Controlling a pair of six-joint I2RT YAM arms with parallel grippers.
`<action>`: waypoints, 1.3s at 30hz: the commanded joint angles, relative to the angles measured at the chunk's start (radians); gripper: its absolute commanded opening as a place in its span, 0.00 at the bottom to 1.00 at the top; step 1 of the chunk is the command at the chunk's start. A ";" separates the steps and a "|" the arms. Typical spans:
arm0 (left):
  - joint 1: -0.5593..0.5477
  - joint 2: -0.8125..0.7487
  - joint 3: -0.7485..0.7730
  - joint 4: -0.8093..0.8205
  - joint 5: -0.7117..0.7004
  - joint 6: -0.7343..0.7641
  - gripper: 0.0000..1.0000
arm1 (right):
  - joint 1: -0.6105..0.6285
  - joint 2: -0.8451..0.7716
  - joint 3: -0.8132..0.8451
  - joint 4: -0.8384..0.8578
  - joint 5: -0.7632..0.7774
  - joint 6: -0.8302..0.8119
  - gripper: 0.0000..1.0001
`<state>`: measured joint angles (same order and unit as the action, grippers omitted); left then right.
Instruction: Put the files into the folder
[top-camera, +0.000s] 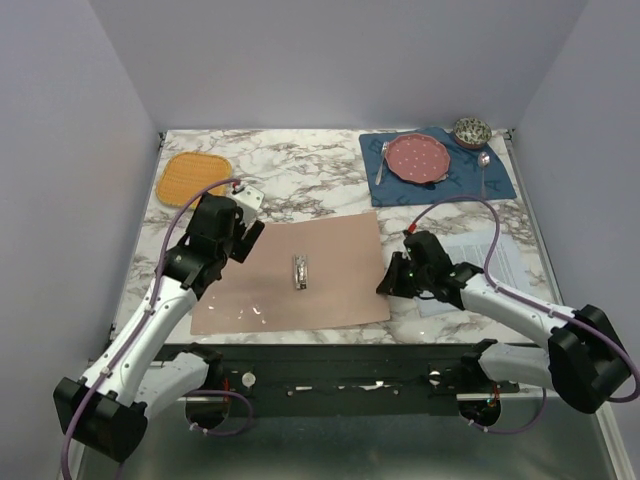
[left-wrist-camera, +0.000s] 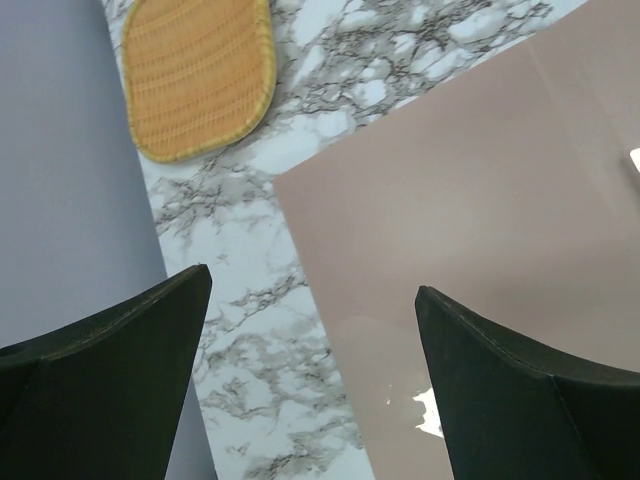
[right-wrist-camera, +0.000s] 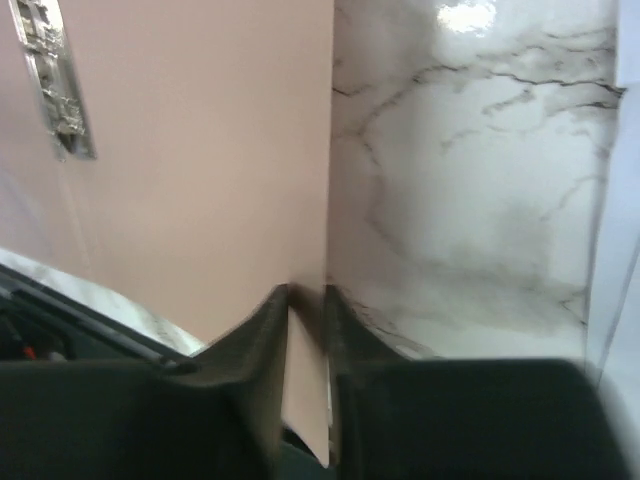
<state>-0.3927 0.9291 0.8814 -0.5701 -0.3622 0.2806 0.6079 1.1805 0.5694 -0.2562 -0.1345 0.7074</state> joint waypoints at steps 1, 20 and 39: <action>0.003 0.066 0.062 -0.004 0.135 -0.008 0.99 | 0.007 -0.018 -0.013 -0.028 0.056 0.013 0.50; 0.003 0.208 0.012 0.140 0.172 0.048 0.99 | -0.032 0.493 0.656 -0.509 0.665 -0.094 0.76; 0.003 0.384 -0.187 0.452 0.100 0.183 0.99 | -0.082 0.706 0.773 -0.546 0.699 -0.092 0.74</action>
<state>-0.3927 1.2636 0.7078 -0.2173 -0.2352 0.4320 0.5457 1.8351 1.2991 -0.7815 0.5377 0.6216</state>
